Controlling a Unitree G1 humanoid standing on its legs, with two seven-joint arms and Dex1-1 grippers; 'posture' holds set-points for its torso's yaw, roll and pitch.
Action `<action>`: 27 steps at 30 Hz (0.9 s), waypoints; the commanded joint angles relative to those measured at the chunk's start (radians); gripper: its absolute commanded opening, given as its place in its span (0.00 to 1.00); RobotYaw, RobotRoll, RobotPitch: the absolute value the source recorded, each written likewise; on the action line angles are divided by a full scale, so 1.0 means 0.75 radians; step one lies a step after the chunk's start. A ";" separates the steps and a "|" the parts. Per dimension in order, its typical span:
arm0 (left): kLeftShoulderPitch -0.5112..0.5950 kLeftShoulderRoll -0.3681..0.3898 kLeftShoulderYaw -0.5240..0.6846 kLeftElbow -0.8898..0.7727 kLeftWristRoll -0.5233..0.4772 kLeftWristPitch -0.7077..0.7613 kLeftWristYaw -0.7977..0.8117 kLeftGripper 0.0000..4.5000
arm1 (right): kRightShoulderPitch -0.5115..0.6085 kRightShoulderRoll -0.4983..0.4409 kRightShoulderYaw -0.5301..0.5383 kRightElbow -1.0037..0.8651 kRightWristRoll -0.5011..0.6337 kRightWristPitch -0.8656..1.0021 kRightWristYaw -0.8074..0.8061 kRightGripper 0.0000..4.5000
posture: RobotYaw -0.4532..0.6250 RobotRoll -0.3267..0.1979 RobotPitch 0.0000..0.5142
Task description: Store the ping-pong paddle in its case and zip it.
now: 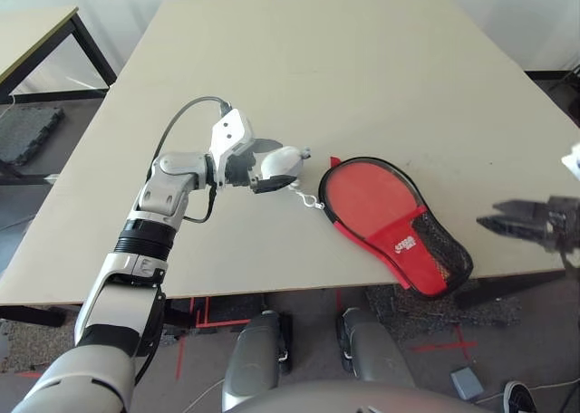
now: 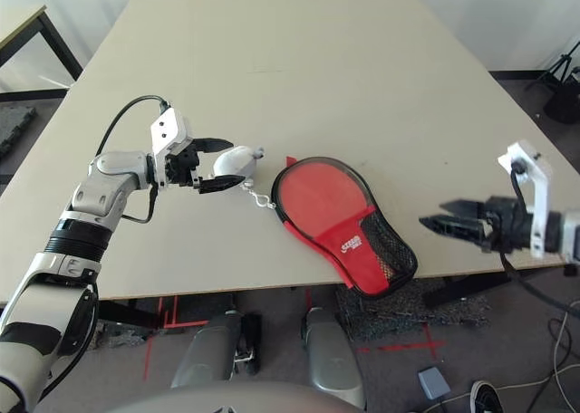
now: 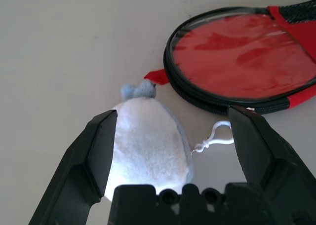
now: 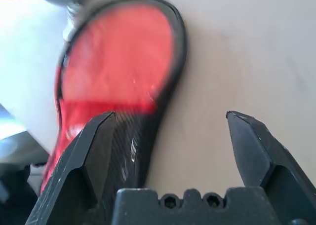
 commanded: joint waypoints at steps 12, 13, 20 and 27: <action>0.045 0.025 0.015 -0.078 0.028 0.058 0.080 1.00 | -0.345 0.268 0.448 0.243 -0.373 -0.360 -0.002 0.99 | 0.46 0.62 0.21; 0.046 0.024 0.015 -0.079 0.028 0.060 0.085 1.00 | -0.351 0.279 0.457 0.265 -0.389 -0.378 -0.002 0.99 | 0.46 0.62 0.21; 0.041 0.016 0.005 -0.086 0.021 0.089 0.102 1.00 | -0.333 0.313 0.519 0.313 -0.473 -0.418 0.036 0.99 | 0.46 0.62 0.21; 0.013 0.025 -0.043 -0.045 0.082 0.110 0.105 1.00 | -0.294 0.313 0.548 0.321 -0.515 -0.367 0.063 0.99 | 0.45 0.62 0.20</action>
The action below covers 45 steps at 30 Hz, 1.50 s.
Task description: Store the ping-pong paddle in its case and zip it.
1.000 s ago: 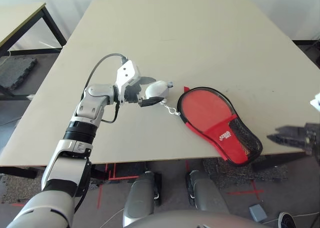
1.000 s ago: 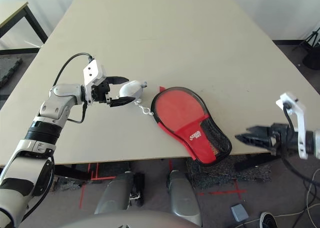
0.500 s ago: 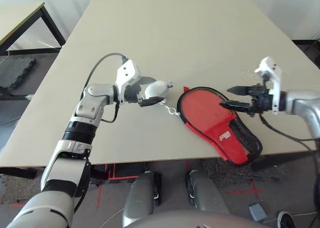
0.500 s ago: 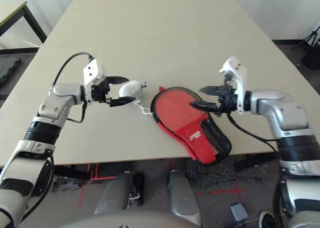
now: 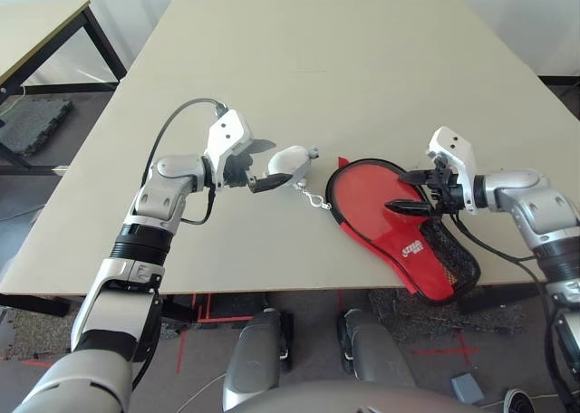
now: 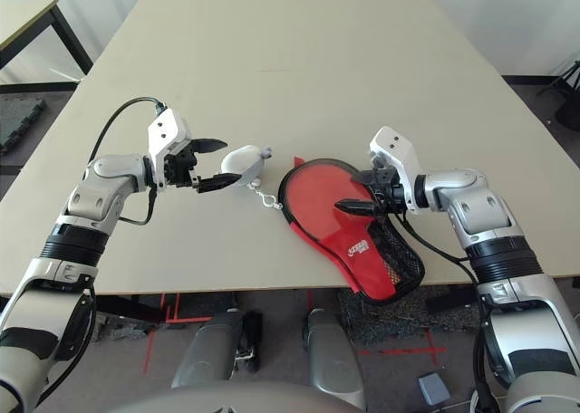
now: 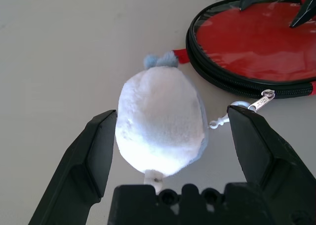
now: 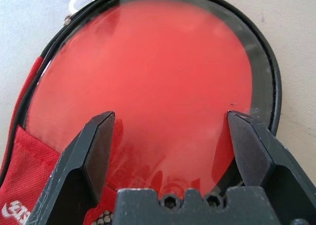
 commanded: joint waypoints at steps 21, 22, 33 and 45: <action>-0.245 -0.130 -0.186 0.365 0.301 -0.034 0.149 0.44 | 0.072 0.057 0.058 -0.008 -0.048 0.080 -0.004 1.00 | 0.43 0.62 0.20; -0.262 -0.140 -0.193 0.394 0.316 -0.053 0.159 0.36 | 0.077 0.060 0.056 -0.011 -0.047 0.082 -0.007 1.00 | 0.43 0.62 0.20; -0.475 -0.241 -0.188 0.736 0.433 -0.265 0.290 0.03 | 0.132 0.081 0.044 -0.049 -0.041 0.120 -0.039 1.00 | 0.42 0.62 0.22; -0.698 -0.370 -0.195 1.076 0.555 -0.478 0.486 0.03 | 0.177 0.101 0.033 -0.074 -0.034 0.156 -0.070 1.00 | 0.40 0.62 0.25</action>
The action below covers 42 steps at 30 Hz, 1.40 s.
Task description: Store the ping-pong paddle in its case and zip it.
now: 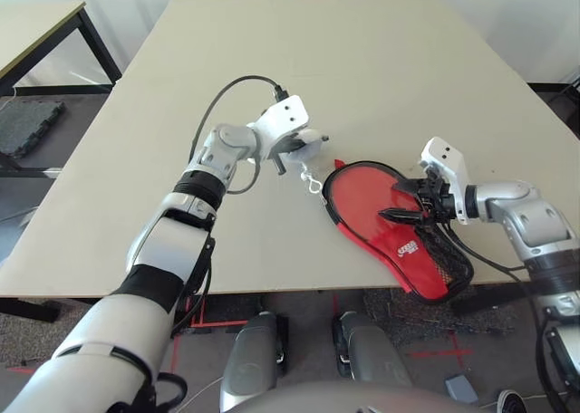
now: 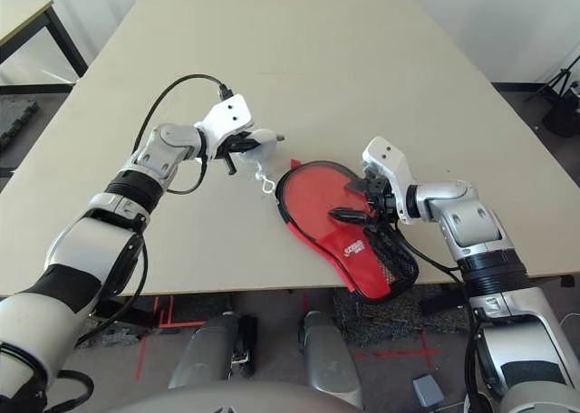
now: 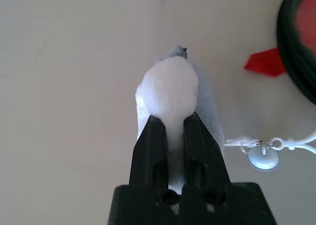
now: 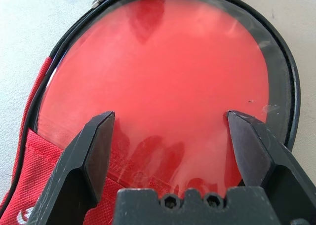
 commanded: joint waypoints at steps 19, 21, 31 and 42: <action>-0.258 -0.256 -0.009 0.272 0.191 -0.195 0.551 0.03 | 0.205 0.069 0.047 -0.082 0.031 0.154 -0.074 1.00 | 0.35 0.62 0.29; -0.270 -0.281 -0.014 0.277 0.202 -0.206 0.580 0.03 | 0.214 0.074 0.041 -0.096 0.035 0.164 -0.083 1.00 | 0.34 0.62 0.30; -0.336 -0.416 -0.045 0.291 0.278 -0.265 0.772 0.03 | 0.264 0.087 0.026 -0.174 0.072 0.212 -0.126 1.00 | 0.31 0.62 0.33; -0.233 -0.502 -0.103 0.291 0.304 -0.381 0.519 0.03 | 0.263 0.086 0.025 -0.178 0.086 0.211 -0.140 1.00 | 0.31 0.62 0.32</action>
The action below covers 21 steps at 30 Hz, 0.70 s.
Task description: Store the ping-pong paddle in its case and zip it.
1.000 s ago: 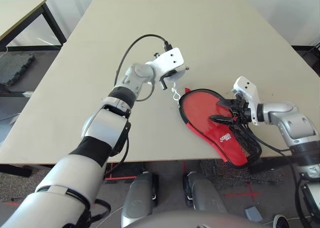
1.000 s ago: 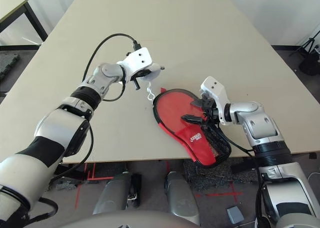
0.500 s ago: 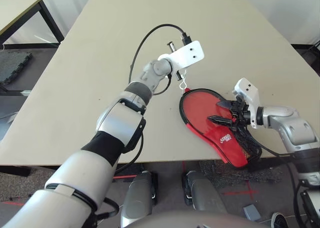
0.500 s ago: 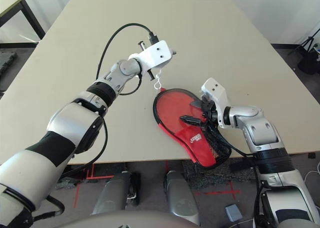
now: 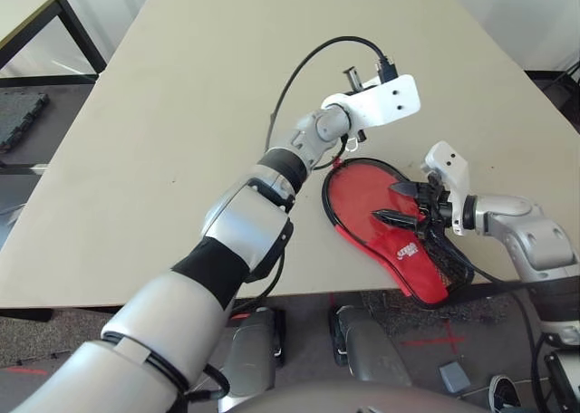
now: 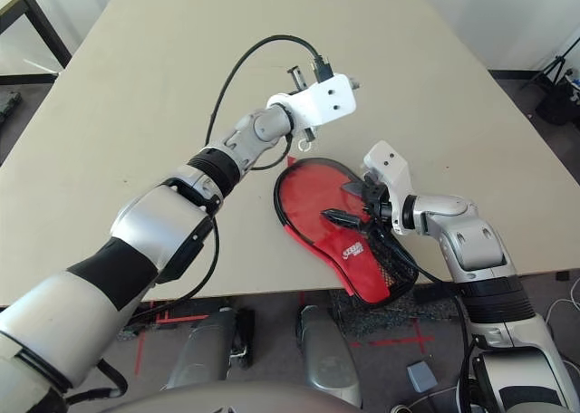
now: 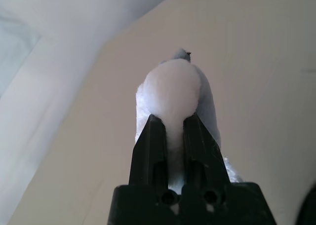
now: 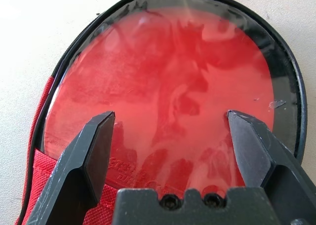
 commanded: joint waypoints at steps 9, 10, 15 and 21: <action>0.141 0.051 -0.048 -0.036 0.001 -0.106 -0.396 0.03 | 0.065 0.032 0.125 0.129 -0.010 0.089 0.019 1.00 | 0.33 0.62 0.30; 0.145 0.063 -0.050 -0.039 0.002 -0.108 -0.415 0.03 | 0.064 0.031 0.125 0.132 -0.010 0.087 0.020 1.00 | 0.33 0.62 0.30; 0.180 0.158 -0.008 -0.083 -0.055 -0.101 -0.555 0.03 | 0.060 0.028 0.130 0.156 -0.016 0.070 0.027 1.00 | 0.35 0.62 0.29; 0.260 0.218 0.007 -0.193 -0.123 -0.138 -0.743 0.03 | 0.024 0.034 0.153 0.200 -0.030 0.051 0.050 1.00 | 0.38 0.62 0.28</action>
